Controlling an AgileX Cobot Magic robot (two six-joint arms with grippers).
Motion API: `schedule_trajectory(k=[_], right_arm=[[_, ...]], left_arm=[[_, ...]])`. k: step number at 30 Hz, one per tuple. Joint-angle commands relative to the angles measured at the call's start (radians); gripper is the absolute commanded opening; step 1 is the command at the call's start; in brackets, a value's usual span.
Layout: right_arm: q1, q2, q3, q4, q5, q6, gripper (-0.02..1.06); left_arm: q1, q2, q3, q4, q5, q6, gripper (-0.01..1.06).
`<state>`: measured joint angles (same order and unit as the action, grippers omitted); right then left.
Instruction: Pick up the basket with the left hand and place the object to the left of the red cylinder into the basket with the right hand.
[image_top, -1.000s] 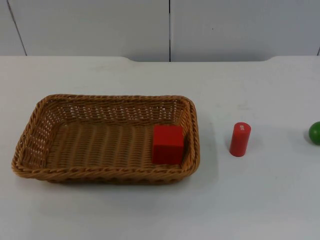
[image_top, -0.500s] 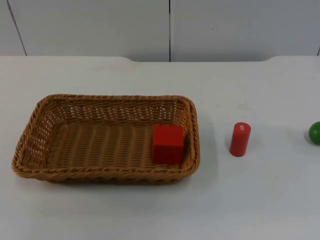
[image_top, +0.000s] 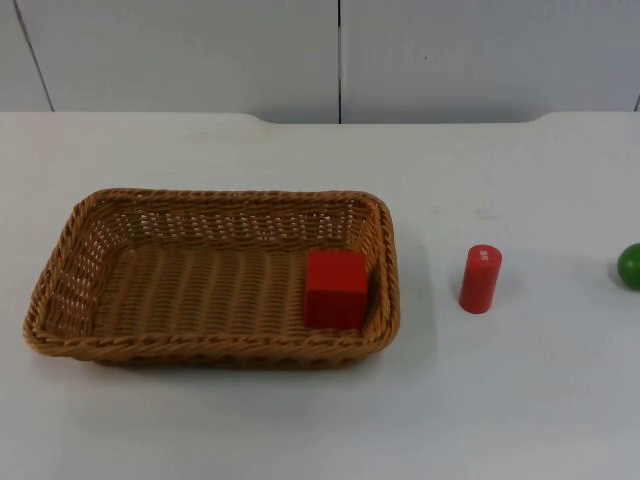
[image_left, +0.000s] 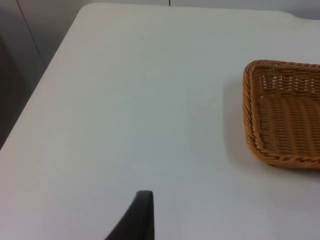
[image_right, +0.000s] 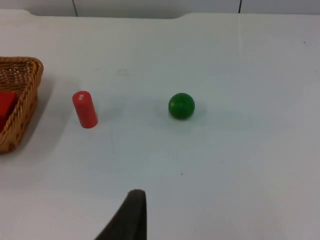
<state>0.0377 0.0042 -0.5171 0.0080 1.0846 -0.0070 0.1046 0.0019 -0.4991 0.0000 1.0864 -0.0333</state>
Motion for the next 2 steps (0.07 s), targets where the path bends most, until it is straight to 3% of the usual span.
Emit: schedule_trajectory(k=[1,2], right_arm=[[-0.007,-0.004,0.001,0.002,-0.008,0.000,1.05],[-0.007,-0.004,0.001,0.002,-0.008,0.000,1.05]], left_arm=[[-0.023,-0.002,0.005,0.007,-0.012,-0.005,1.05],[-0.023,-0.002,0.005,0.007,-0.012,-0.005,1.05]])
